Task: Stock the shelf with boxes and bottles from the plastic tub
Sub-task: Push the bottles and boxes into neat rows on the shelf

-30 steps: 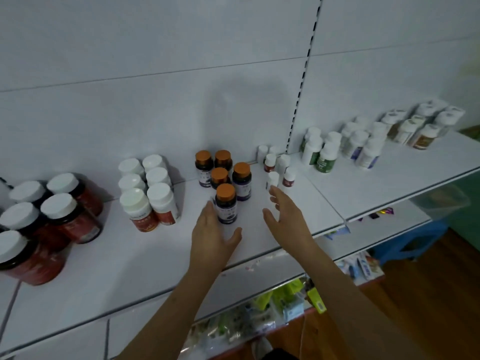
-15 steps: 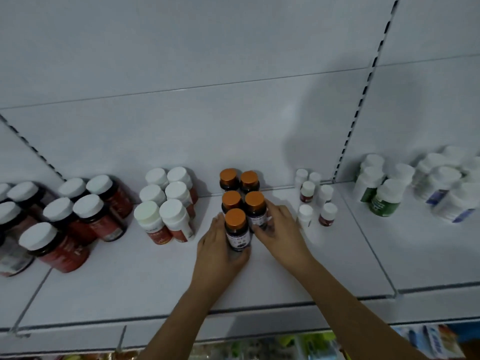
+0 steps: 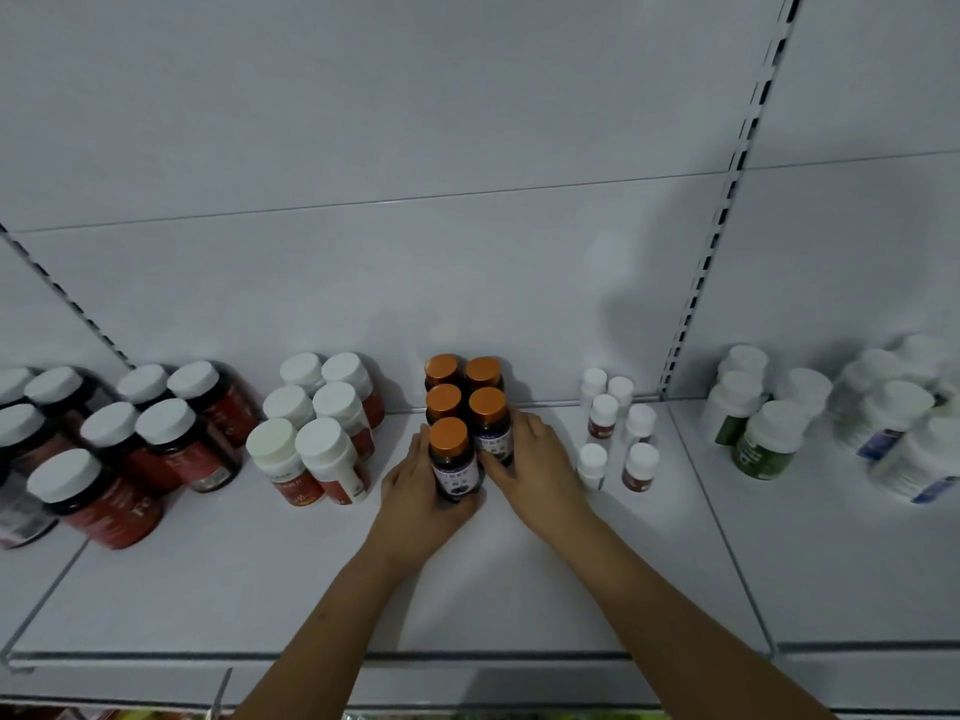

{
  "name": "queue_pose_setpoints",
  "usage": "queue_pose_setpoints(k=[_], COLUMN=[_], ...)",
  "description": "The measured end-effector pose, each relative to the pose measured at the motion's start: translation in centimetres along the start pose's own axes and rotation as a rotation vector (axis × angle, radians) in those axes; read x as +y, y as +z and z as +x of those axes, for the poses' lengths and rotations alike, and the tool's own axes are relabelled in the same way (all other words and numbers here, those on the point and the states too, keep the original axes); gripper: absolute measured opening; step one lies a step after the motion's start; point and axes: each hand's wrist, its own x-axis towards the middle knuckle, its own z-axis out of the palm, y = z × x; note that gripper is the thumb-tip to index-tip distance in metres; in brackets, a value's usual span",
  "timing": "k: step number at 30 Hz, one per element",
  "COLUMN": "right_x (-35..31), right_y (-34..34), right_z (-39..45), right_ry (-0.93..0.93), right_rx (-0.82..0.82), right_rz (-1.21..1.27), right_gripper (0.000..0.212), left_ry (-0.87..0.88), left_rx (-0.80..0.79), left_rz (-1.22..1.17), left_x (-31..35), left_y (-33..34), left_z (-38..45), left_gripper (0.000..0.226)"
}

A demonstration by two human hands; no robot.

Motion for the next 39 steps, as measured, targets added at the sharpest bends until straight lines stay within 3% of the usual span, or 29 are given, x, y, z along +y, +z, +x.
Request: queue_pose_setpoints(k=[7, 20, 25, 34, 37, 39], right_x=[-0.1, 0.3, 0.1, -0.8, -0.8, -0.5], right_y=[-0.1, 0.8, 0.9, -0.6, -2.9, -4.6], right_z=[1.4, 0.1, 0.0, -2.6, -6.1, -8.5], right_ry=[0.012, 0.02, 0.021, 0.18, 0.203, 0.168], right_rx=[-0.033, 0.034, 0.029, -0.146, -0.184, -0.159], right_rz=[0.041, 0.096, 0.077, 0.154, 0.224, 0.253], right_gripper=[0.038, 0.044, 0.051, 0.088, 0.081, 0.066], left_ry=[-0.038, -0.084, -0.121, -0.146, -0.145, -0.164], left_rx=[-0.048, -0.062, -0.109, -0.128, -0.081, -0.001], left_rz=[-0.057, -0.063, -0.11, -0.289, -0.234, -0.123], left_x=[-0.3, 0.2, 0.2, 1.9, 2.4, 2.3], left_y=[-0.1, -0.6, -1.1, -2.7, -2.9, -2.7], left_z=[1.1, 0.9, 0.9, -0.6, -3.4, -5.4], left_gripper=[0.068, 0.043, 0.036, 0.061, 0.07, 0.059])
